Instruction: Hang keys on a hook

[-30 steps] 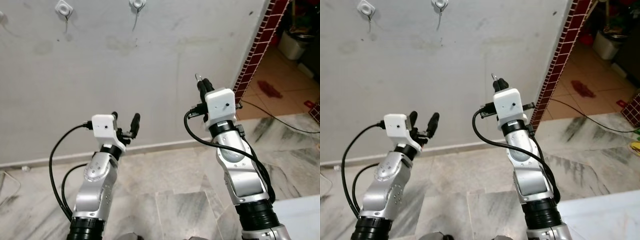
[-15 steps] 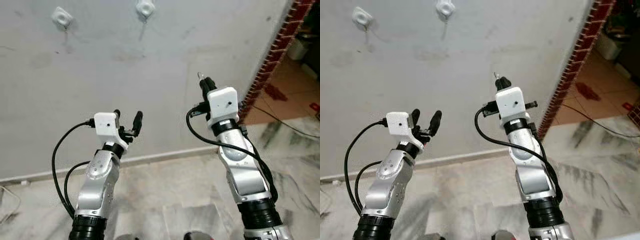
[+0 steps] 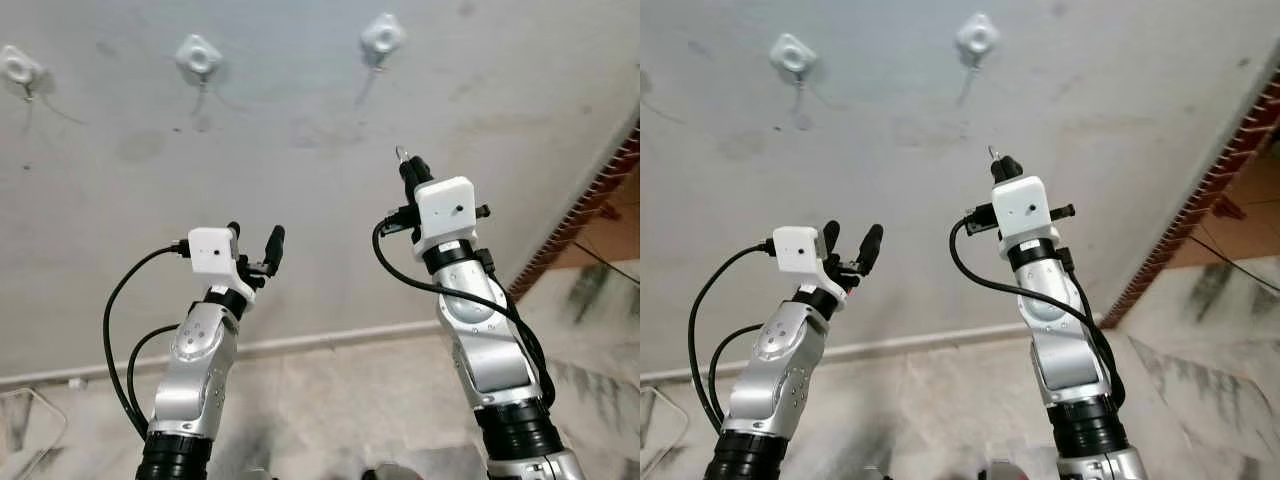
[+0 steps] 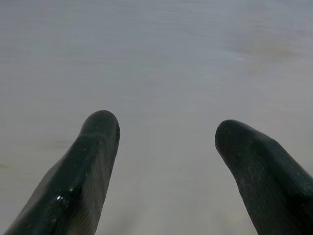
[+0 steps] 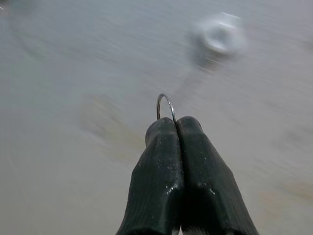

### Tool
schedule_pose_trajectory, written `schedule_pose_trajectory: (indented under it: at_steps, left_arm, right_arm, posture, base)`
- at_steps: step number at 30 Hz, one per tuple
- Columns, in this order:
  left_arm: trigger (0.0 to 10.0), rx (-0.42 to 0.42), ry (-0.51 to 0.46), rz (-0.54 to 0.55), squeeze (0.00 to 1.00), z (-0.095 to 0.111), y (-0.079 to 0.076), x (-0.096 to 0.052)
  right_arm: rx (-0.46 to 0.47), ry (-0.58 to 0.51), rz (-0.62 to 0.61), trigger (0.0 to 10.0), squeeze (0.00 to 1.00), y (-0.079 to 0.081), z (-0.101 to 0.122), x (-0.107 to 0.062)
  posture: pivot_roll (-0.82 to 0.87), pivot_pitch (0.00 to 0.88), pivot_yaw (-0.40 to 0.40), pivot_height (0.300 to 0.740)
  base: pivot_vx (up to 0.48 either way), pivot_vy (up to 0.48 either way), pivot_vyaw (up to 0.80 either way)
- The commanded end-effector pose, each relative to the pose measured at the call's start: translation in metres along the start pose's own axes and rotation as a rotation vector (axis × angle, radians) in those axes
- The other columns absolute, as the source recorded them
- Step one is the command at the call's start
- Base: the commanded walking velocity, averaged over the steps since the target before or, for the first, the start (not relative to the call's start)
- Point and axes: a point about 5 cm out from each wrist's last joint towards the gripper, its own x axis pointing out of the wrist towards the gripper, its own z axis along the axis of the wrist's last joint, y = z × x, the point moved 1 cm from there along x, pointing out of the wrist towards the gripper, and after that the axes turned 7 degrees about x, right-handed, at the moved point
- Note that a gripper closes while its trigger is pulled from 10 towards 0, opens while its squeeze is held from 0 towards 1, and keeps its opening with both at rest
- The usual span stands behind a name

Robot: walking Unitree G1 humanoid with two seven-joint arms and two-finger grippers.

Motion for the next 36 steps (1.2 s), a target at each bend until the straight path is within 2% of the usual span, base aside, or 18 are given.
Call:
schedule_pose_trajectory:
  at_steps: [1,2,7,24,31,36]
  left_arm:
    - [10.0,0.018,0.022,0.034,0.0,-0.004,0.009,-0.003]
    - [10.0,0.037,0.023,0.033,0.0,-0.004,0.009,-0.004]
    - [10.0,0.026,0.015,0.031,0.0,-0.003,0.007,-0.004]
    - [10.0,0.02,0.014,0.034,0.0,-0.004,0.007,-0.004]
    - [10.0,-0.004,0.009,0.038,0.0,-0.003,0.008,-0.004]
    - [10.0,0.059,0.043,0.095,0.0,-0.013,0.026,-0.01]
  right_arm:
    - [0.008,-0.015,0.027,10.0,0.0,0.008,0.004,0.001]
    - [0.008,-0.014,0.028,10.0,0.0,0.008,0.003,0.001]
    - [0.009,-0.013,0.031,10.0,0.0,0.008,0.003,0.001]
    - [0.005,-0.008,0.026,10.0,0.0,0.006,0.002,0.001]
    - [0.007,-0.005,0.026,10.0,0.0,0.006,0.001,0.0]
    - [0.043,-0.008,0.048,10.0,0.0,0.009,0.002,-0.001]
  posture:
    - [-0.01,0.155,0.035,0.74]
    - [-0.01,0.155,0.034,0.74]
    - [-0.02,0.155,0.032,0.74]
    - [-0.02,0.159,0.032,0.74]
    - [-0.02,0.158,0.034,0.74]
    - [-0.01,0.16,0.034,0.74]
  base:
    - [0.0,0.0,0.0]
    - [0.0,0.0,0.0]
    - [0.0,0.0,0.0]
    - [0.0,-0.387,0.0]
    - [0.0,-0.148,0.0]
    - [0.0,0.0,0.0]
